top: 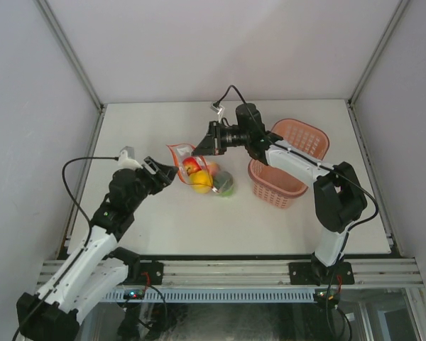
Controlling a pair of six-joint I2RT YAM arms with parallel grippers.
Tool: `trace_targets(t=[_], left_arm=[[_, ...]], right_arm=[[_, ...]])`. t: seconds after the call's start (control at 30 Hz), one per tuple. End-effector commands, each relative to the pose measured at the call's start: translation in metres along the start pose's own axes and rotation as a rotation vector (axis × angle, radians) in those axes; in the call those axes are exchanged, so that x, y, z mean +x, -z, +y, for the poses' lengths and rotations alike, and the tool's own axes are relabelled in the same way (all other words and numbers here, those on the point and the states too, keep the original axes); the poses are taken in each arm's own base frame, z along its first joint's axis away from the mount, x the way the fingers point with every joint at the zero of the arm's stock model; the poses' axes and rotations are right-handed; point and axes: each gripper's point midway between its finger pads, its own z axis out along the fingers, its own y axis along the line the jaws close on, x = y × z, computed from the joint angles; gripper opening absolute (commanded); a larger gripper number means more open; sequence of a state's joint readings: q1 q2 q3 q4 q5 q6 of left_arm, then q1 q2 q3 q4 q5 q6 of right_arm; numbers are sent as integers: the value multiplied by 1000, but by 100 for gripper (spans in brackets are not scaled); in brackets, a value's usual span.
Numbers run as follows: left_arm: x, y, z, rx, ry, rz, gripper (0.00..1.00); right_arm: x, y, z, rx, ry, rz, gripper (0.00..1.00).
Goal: Open the zip-top bag and remove the fake food
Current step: Open the zipper of the food storage bag at the center of the board.
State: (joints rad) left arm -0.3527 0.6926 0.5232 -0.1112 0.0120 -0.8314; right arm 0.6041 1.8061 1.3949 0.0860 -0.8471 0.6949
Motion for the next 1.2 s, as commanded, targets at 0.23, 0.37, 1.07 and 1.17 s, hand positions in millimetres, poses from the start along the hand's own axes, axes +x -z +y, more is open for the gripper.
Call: trace_targets(t=[0.23,0.37,1.07,1.17], left_arm=[[-11,-30,-33,7,42,-15,65],[-8,-36,-39,41,39,-1,44],[-99,14,-19,-131,-335,-92,0],[-61,-20,-8,-79,-333,84,0]], right_arm=[[-5,-4,12,-45,47,-12,0],[-5,-6,14,-49,62,-4,0],[-22,-43,-25,268,-37,-41,0],[7,-46,-64,338,-57,12,0]])
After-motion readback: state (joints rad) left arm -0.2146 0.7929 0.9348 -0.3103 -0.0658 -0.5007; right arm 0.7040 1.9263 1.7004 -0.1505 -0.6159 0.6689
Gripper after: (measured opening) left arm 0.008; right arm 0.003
